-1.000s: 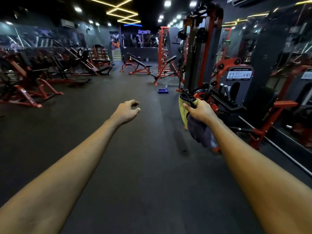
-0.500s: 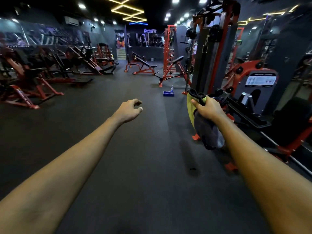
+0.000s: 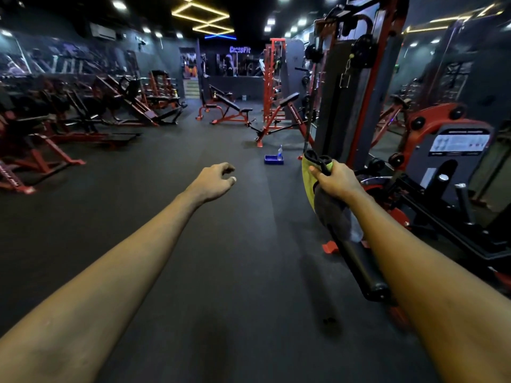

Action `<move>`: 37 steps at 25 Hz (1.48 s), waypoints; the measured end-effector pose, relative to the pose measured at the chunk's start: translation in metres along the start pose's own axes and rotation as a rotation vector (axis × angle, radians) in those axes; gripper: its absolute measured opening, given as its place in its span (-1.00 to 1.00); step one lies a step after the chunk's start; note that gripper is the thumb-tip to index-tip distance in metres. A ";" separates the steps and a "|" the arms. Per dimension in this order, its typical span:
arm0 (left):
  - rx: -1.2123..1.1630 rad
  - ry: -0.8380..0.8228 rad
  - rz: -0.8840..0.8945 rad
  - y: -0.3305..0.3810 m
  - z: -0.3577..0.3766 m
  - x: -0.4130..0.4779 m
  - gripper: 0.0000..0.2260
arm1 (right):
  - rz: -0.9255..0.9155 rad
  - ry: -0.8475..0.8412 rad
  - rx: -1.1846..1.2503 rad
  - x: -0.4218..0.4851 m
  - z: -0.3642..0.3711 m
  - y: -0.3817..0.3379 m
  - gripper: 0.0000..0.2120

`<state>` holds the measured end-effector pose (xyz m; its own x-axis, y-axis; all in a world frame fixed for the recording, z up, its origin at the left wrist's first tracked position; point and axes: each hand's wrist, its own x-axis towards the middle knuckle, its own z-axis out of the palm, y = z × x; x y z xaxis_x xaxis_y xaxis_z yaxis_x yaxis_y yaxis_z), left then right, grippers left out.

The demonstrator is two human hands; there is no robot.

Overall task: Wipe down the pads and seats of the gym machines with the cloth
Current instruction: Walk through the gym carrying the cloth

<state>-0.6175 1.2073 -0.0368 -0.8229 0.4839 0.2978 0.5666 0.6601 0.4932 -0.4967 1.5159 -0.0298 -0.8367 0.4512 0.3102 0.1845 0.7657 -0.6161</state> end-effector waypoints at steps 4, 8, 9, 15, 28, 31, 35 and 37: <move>-0.019 -0.025 -0.008 -0.066 0.020 0.119 -0.64 | 0.029 -0.005 -0.017 0.117 0.062 0.001 -0.47; -0.005 -0.044 -0.007 -0.112 0.026 0.241 -0.64 | 0.063 -0.022 -0.036 0.232 0.101 -0.005 -0.48; -0.009 -0.049 -0.009 -0.121 0.029 0.271 -0.64 | 0.063 -0.028 -0.034 0.262 0.111 -0.006 -0.50; -0.007 -0.068 0.005 -0.179 0.066 0.442 -0.64 | 0.067 -0.018 -0.015 0.430 0.180 0.015 -0.52; -0.009 -0.114 -0.025 -0.331 0.132 0.832 -0.63 | 0.076 -0.026 -0.001 0.825 0.331 0.040 -0.58; -0.020 -0.095 0.007 -0.372 0.142 0.923 -0.62 | 0.076 0.007 0.011 0.908 0.372 0.044 -0.62; -0.029 -0.097 0.039 -0.439 0.157 1.052 -0.62 | 0.111 0.014 -0.016 1.025 0.439 0.046 -0.61; -0.032 -0.106 0.031 -0.467 0.162 1.118 -0.62 | 0.129 0.025 -0.015 1.083 0.463 0.047 -0.60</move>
<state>-1.7957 1.5331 -0.0666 -0.7952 0.5629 0.2255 0.5883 0.6262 0.5117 -1.6329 1.8283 -0.0575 -0.7924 0.5577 0.2472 0.2977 0.7071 -0.6413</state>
